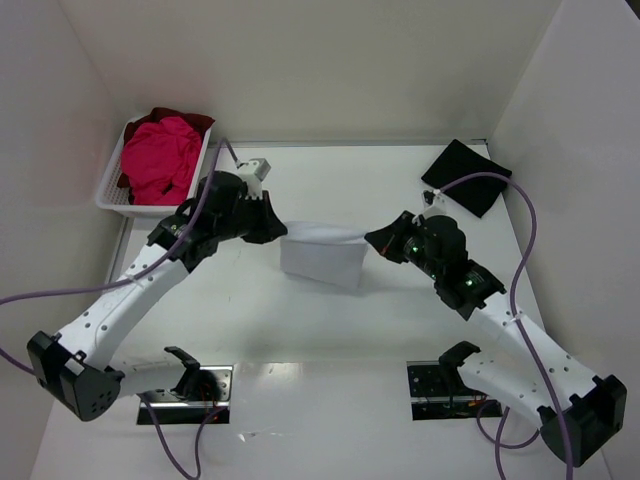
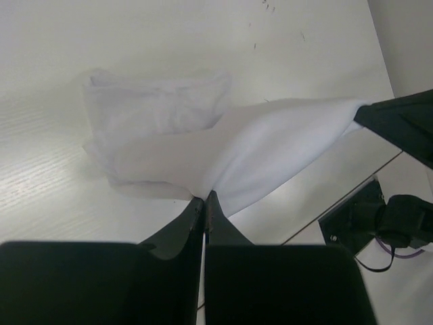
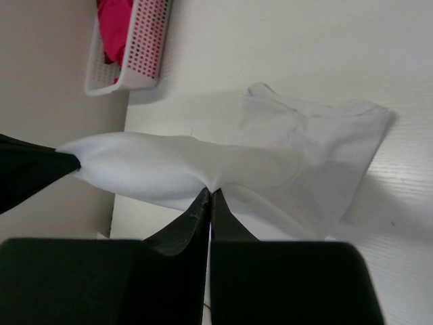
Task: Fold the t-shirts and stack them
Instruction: Fold the long partially folded tshirt into a neat square
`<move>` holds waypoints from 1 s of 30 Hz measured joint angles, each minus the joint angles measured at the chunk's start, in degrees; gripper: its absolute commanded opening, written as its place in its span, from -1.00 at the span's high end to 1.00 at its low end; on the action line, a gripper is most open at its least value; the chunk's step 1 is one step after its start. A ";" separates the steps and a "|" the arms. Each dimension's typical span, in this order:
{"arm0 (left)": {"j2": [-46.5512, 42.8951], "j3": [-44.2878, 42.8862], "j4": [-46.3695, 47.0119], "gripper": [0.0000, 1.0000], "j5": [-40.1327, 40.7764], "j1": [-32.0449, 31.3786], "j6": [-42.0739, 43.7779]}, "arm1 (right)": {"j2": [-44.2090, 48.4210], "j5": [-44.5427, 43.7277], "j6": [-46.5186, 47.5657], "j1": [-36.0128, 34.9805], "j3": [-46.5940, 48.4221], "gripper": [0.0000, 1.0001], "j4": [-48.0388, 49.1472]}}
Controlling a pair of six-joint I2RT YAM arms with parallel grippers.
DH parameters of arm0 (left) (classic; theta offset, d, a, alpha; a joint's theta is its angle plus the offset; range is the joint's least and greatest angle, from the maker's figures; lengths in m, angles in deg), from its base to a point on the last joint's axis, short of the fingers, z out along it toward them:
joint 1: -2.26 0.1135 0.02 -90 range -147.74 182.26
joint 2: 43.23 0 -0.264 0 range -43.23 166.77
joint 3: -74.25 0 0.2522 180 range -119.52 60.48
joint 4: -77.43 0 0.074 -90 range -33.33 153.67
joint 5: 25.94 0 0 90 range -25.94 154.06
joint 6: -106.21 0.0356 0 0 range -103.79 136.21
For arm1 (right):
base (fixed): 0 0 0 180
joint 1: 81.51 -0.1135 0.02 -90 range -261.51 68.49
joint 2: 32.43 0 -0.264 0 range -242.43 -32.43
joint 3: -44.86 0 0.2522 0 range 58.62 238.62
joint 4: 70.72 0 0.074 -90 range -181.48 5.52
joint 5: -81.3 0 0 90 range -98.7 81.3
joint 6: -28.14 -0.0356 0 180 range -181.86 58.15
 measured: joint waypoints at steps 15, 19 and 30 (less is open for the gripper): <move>28.52 -5.20 2.23 1.00 0.90 2.01 1.27 | -19.74 -3.17 1.60 3.74 1.36 1.00 1.49; 34.12 -7.34 3.43 1.00 -0.48 4.46 1.79 | -26.56 -3.15 2.16 4.07 1.62 0.98 3.58; 44.50 -17.77 4.57 -0.68 -3.32 8.57 4.50 | -40.65 -6.14 2.73 6.08 6.95 -0.13 5.20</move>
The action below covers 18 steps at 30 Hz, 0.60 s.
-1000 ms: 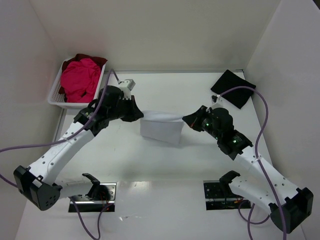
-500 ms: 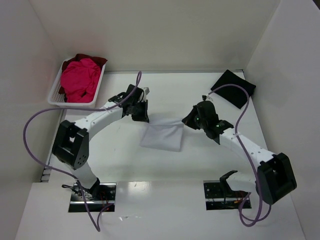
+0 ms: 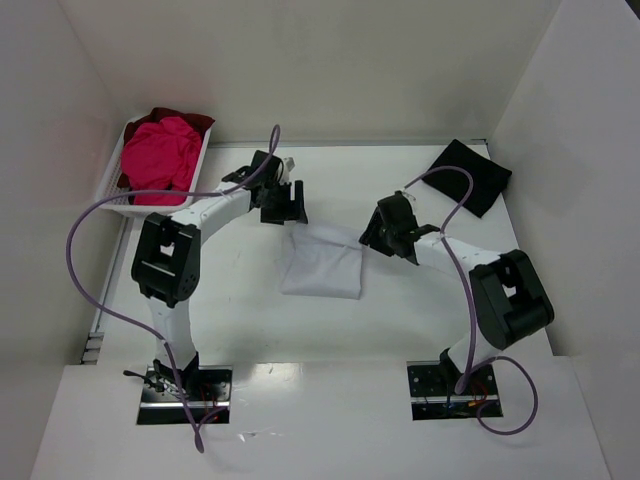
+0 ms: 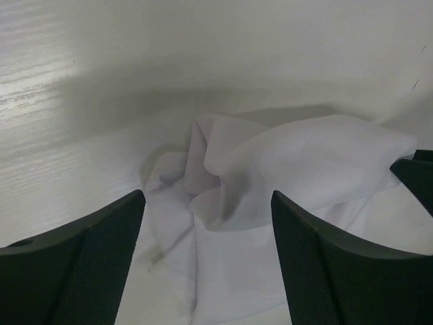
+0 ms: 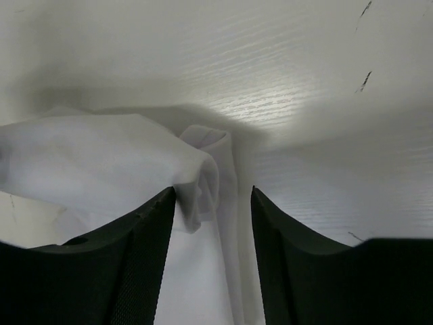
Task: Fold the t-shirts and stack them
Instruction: Fold the long partially folded tshirt into a neat square
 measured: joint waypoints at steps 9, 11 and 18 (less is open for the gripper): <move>-3.37 1.55 1.07 -0.82 -1.66 0.79 0.52 | 3.69 -2.27 1.92 0.50 2.86 -0.43 0.11; -7.45 5.33 1.55 -0.82 -2.78 0.90 0.48 | 6.34 -1.95 2.12 0.52 2.80 -0.36 0.13; -19.10 18.47 6.62 -0.82 -7.98 0.59 0.00 | 14.84 1.62 2.05 0.59 -4.24 -0.24 2.93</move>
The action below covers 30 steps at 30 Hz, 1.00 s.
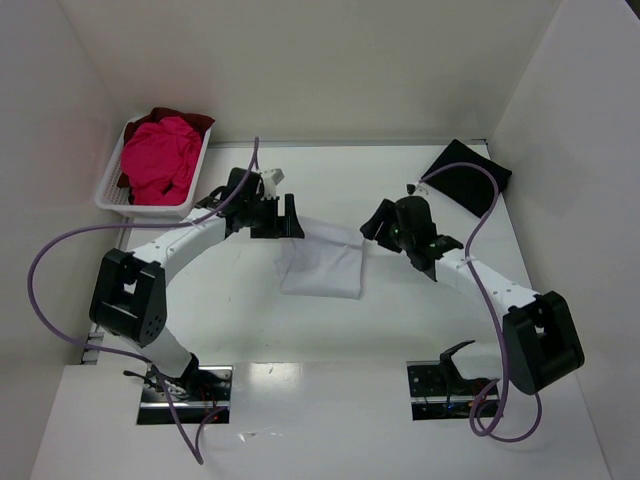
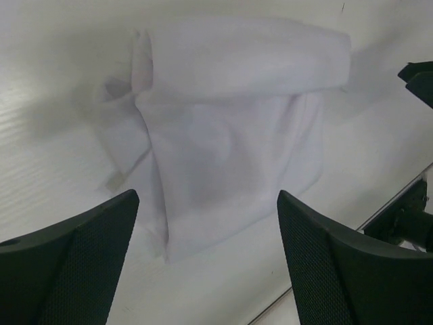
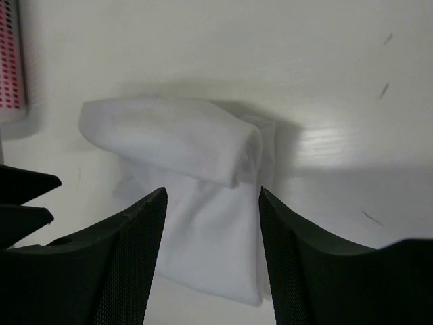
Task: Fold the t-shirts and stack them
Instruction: Fold the long partially folded tshirt into a neat square, then smooth out wrinkles on the folded tshirt
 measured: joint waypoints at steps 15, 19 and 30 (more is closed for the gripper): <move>2.38 9.44 2.80 -0.67 -3.15 -2.38 -1.46 | 1.44 4.59 -0.52 -2.56 -8.96 -0.24 -0.11; 4.20 9.49 3.69 -0.49 -3.13 -2.38 -1.66 | -0.31 5.29 -0.90 -4.57 -8.96 -0.14 1.14; 8.61 9.25 4.33 -0.02 -3.13 -2.91 -2.08 | -8.33 5.90 -1.62 -7.52 -8.55 0.26 2.71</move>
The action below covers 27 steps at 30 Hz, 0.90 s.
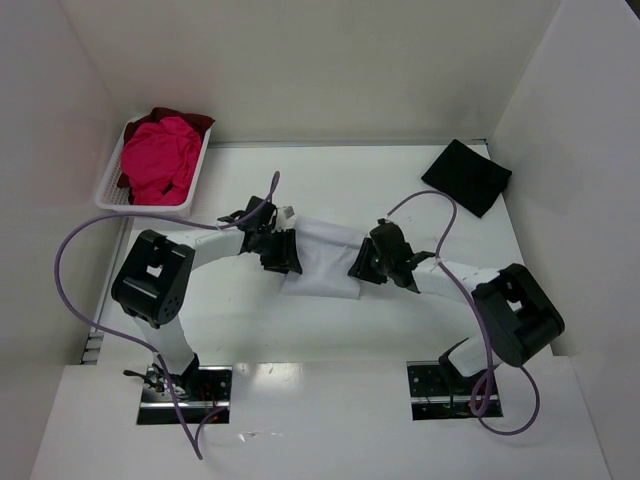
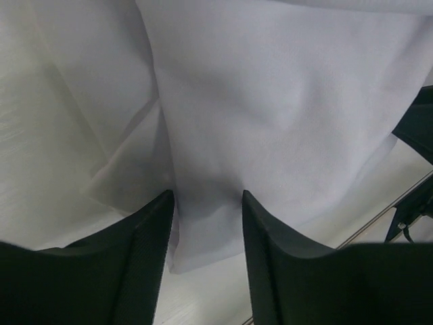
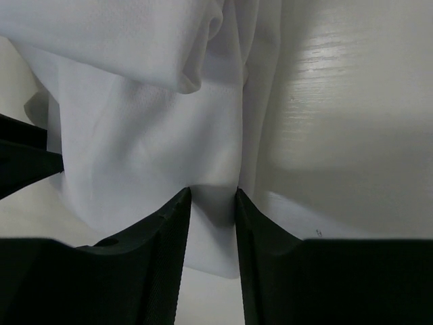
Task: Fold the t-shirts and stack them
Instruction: Smooth out wrinkles on the folded tshirt
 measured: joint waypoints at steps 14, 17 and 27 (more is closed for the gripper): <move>0.83 -0.44 0.55 0.94 -1.57 -0.15 -0.70 | -1.88 0.57 -0.35 -0.85 1.51 0.79 0.28; 0.13 -0.42 0.26 1.00 -1.11 -0.15 -0.79 | -0.74 0.39 -0.35 -0.85 1.53 0.79 0.04; -14.14 1.38 -0.72 1.00 0.11 -0.15 -0.90 | 6.40 -0.52 -0.44 -0.85 0.55 0.82 -0.04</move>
